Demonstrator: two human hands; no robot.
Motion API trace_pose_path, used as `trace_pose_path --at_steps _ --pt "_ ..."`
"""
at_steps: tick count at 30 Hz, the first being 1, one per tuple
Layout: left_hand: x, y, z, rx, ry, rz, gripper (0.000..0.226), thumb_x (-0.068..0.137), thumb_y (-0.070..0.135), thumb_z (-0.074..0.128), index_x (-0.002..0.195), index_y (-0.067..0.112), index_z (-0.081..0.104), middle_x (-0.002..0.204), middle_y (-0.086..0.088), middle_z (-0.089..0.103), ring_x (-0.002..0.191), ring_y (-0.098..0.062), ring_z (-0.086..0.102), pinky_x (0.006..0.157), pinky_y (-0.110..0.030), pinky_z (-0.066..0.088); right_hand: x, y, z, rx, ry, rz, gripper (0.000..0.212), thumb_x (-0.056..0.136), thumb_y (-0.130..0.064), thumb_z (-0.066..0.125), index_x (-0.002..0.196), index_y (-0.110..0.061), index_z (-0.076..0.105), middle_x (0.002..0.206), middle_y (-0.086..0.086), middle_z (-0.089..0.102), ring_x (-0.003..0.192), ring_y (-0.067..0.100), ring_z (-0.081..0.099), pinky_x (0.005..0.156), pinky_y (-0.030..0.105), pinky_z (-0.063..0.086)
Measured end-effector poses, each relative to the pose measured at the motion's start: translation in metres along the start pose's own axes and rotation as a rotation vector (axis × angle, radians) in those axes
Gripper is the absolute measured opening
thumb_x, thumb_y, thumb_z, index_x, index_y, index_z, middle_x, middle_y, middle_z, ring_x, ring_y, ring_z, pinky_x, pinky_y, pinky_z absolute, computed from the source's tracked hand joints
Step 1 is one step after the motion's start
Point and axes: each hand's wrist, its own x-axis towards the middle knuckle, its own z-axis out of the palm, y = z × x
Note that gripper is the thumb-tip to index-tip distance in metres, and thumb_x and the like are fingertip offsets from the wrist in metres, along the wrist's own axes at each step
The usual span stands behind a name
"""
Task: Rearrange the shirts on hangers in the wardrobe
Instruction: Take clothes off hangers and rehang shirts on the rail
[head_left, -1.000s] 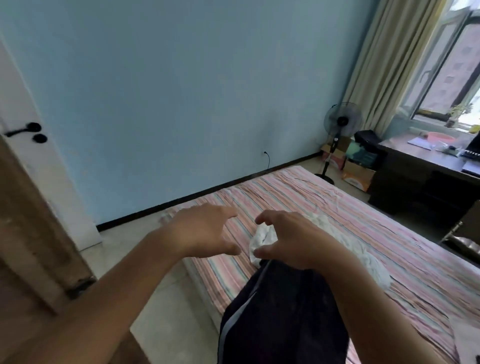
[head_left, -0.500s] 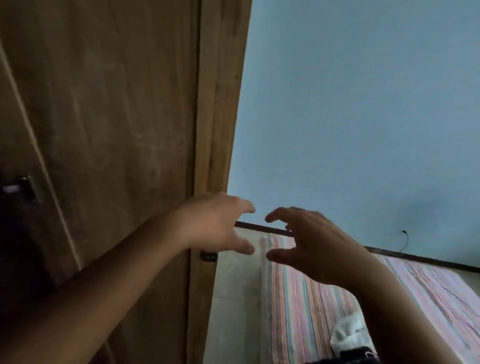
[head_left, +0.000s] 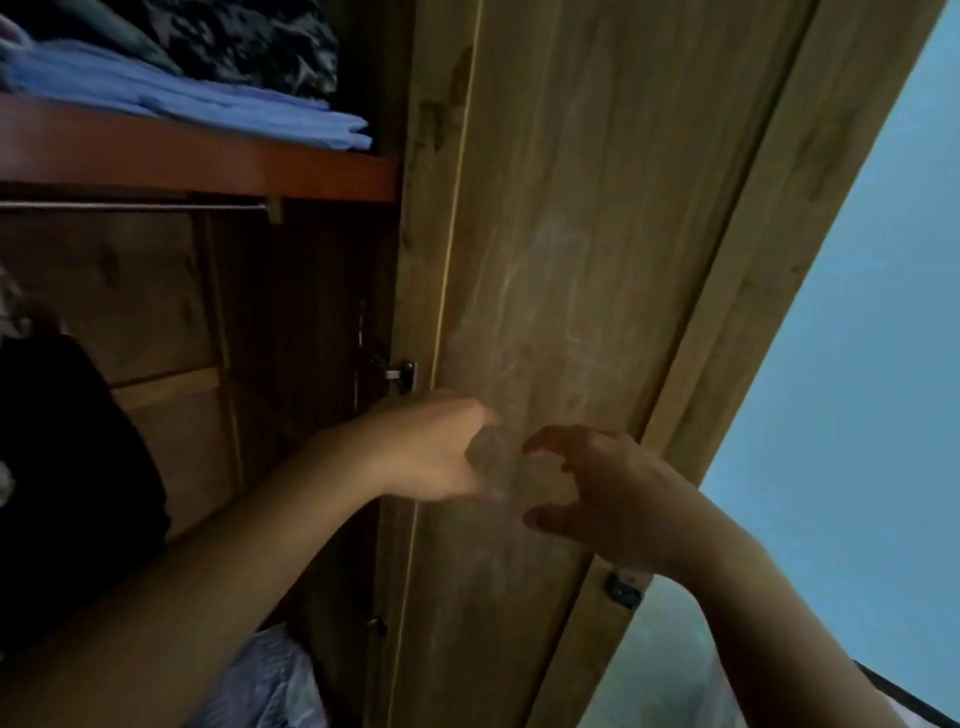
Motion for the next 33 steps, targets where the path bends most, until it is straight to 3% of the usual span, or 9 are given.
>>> trace_pose_path --at_steps 9,13,15,19,24,27,29,31,33 --pt "-0.052 -0.093 -0.052 0.183 0.110 -0.210 0.072 0.082 0.053 0.070 0.144 0.031 0.042 0.136 0.006 0.053 0.116 -0.016 0.055 0.093 -0.040 0.051 0.092 -0.079 0.023 0.074 -0.024 -0.166 0.052 0.079 -0.043 0.078 0.126 -0.041 0.055 0.119 -0.014 0.062 0.101 0.006 0.061 0.069 0.016 0.043" --pt "-0.075 -0.138 -0.061 0.196 0.153 -0.335 0.072 0.082 0.058 0.067 0.143 0.031 0.040 0.136 0.005 0.051 0.115 -0.015 0.053 0.093 -0.037 0.051 0.132 -0.118 0.036 0.134 -0.080 -0.194 0.051 0.080 -0.042 0.078 0.124 -0.042 0.053 0.086 -0.025 0.049 0.072 -0.005 0.052 0.058 0.014 0.039" --pt "-0.089 -0.155 -0.068 0.209 0.181 -0.405 0.072 0.083 0.059 0.065 0.144 0.031 0.040 0.132 0.008 0.052 0.114 -0.014 0.054 0.091 -0.036 0.051 0.149 -0.136 0.041 0.151 -0.121 -0.217 0.050 0.080 -0.044 0.077 0.124 -0.044 0.053 0.088 -0.023 0.052 0.075 -0.001 0.056 0.059 0.018 0.042" --pt "-0.113 -0.180 -0.080 0.326 0.419 -0.533 0.042 0.088 0.057 0.056 0.117 0.028 0.060 0.098 0.011 0.063 0.081 -0.010 0.058 0.058 -0.028 0.044 0.179 -0.171 0.047 0.132 -0.158 -0.368 0.052 0.076 -0.053 0.071 0.124 -0.043 0.053 0.115 -0.009 0.062 0.105 0.017 0.062 0.083 0.033 0.052" --pt "-0.139 -0.206 -0.094 0.438 0.542 -0.825 0.025 0.097 0.031 0.052 0.115 0.015 0.058 0.107 -0.007 0.063 0.090 -0.024 0.062 0.067 -0.032 0.050 0.218 -0.221 0.058 0.232 -0.202 -0.503 0.042 0.084 -0.048 0.069 0.122 -0.035 0.059 0.118 -0.007 0.061 0.108 0.016 0.060 0.089 0.040 0.055" --pt "-0.154 -0.221 -0.097 0.392 0.592 -0.938 0.010 0.094 0.018 0.050 0.089 0.012 0.057 0.093 -0.008 0.063 0.081 -0.028 0.061 0.069 -0.035 0.048 0.242 -0.260 0.074 0.370 -0.228 -0.551 0.041 0.088 -0.049 0.065 0.122 -0.027 0.061 0.109 -0.008 0.062 0.092 0.010 0.059 0.073 0.025 0.052" --pt "-0.161 -0.226 -0.097 0.351 0.592 -1.006 0.025 0.092 0.017 0.051 0.068 0.017 0.047 0.079 -0.008 0.060 0.075 -0.029 0.059 0.070 -0.036 0.048 0.252 -0.289 0.089 0.466 -0.246 -0.579 0.035 0.094 -0.044 0.060 0.120 -0.021 0.064 0.101 -0.007 0.060 0.081 0.008 0.057 0.058 0.017 0.041" --pt "-0.165 -0.228 -0.096 0.337 0.590 -1.037 0.033 0.094 0.020 0.050 0.062 0.019 0.041 0.071 -0.005 0.054 0.066 -0.026 0.054 0.059 -0.031 0.039 0.260 -0.319 0.106 0.546 -0.280 -0.563 0.024 0.098 -0.037 0.055 0.102 -0.016 0.066 0.091 0.000 0.061 0.081 0.019 0.061 0.054 0.023 0.039" --pt "-0.169 -0.231 -0.094 0.336 0.598 -1.060 0.033 0.095 0.020 0.050 0.063 0.019 0.041 0.067 -0.002 0.048 0.061 -0.022 0.049 0.055 -0.030 0.035 0.264 -0.343 0.119 0.588 -0.309 -0.543 0.030 0.100 -0.036 0.053 0.091 -0.009 0.064 0.085 0.008 0.062 0.079 0.025 0.062 0.054 0.027 0.037"
